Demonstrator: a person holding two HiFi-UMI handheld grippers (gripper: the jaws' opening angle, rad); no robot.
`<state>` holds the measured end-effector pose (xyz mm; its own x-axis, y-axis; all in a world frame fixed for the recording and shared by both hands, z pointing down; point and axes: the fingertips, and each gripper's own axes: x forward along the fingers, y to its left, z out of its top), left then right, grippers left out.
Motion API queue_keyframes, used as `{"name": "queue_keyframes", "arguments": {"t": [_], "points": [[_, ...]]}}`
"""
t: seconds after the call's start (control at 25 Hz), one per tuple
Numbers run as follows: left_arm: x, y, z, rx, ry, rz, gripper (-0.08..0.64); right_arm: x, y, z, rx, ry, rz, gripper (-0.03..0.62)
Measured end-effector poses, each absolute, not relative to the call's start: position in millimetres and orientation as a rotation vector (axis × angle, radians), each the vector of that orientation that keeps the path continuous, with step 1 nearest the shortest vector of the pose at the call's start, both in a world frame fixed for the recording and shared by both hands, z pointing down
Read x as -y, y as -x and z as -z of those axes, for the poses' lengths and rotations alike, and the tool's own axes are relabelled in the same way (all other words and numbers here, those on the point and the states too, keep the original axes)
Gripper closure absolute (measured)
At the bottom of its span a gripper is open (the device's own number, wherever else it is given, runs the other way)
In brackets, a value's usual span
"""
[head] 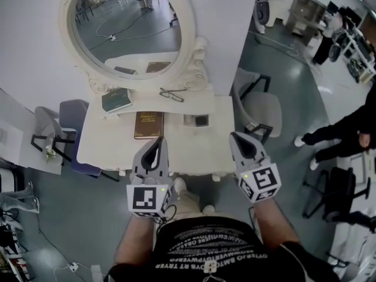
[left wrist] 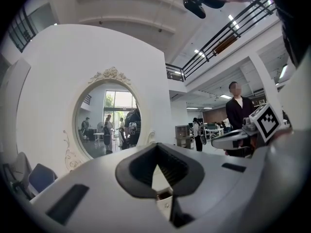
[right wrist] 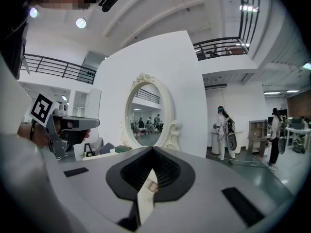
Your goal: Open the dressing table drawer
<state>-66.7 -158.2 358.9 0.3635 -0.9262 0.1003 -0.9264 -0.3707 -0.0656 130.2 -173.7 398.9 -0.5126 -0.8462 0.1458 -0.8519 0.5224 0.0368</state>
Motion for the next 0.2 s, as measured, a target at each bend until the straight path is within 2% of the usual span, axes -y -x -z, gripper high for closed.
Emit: {"name": "queue_keyframes", "arguments": {"t": [0.2], "points": [[135.9, 58.4, -361.4, 1.750, -2.582, -0.180, 0.558, 156.6, -137.6, -400.8, 2.616, -1.450, -0.081, 0.591]]}}
